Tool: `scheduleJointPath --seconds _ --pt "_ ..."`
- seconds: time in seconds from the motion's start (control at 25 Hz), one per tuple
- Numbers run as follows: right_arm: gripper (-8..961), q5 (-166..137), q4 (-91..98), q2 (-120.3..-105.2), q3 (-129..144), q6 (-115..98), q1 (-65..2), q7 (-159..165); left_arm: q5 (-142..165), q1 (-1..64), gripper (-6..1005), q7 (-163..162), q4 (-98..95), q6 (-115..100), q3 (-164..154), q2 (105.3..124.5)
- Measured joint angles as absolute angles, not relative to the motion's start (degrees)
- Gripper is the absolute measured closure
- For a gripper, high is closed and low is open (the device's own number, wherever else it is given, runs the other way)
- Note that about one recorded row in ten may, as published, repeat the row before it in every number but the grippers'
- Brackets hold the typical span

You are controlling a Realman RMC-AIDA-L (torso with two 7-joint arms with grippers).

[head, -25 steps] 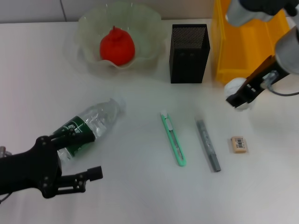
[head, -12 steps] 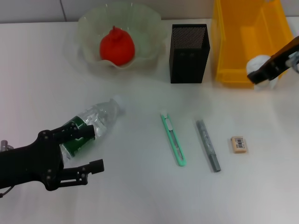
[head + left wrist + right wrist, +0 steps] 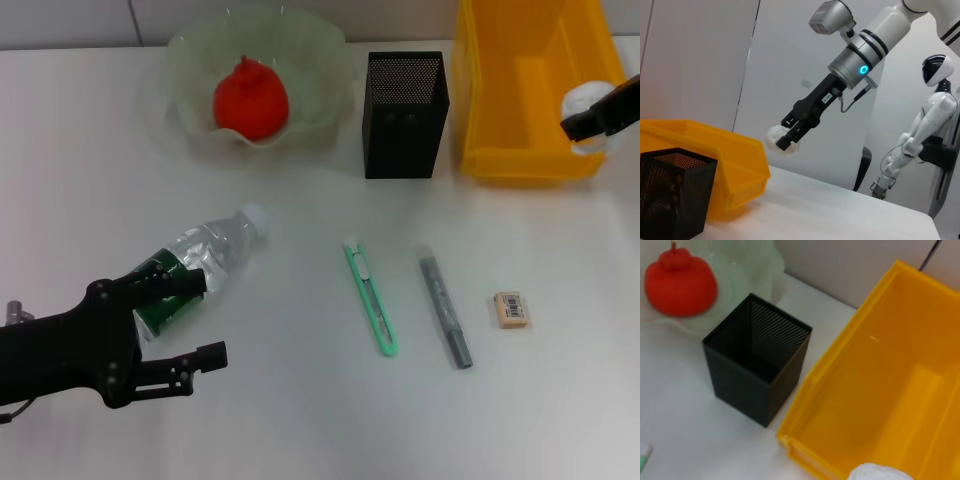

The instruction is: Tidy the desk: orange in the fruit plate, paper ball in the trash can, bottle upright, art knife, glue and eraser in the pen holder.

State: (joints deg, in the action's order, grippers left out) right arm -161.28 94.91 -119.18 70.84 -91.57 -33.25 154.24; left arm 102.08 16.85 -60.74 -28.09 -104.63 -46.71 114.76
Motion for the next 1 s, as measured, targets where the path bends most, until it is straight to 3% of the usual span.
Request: scheduleJointPath --seconds 0.56,0.92,1.0 --pt "388 -160.6 83.8 -119.18 70.9 -70.8 -32.9 153.0 102.6 17.5 136 -60.3 -27.8 -104.0 -46.8 115.68" --pt "388 -159.3 70.3 -119.18 71.0 -59.0 -37.4 152.0 102.7 17.1 137 -60.2 -27.7 -104.0 -46.8 115.84" --pt "333 -159.3 70.2 -119.18 71.1 -58.7 -37.4 152.0 102.7 17.1 137 -60.2 -27.7 -104.0 -46.8 115.84"
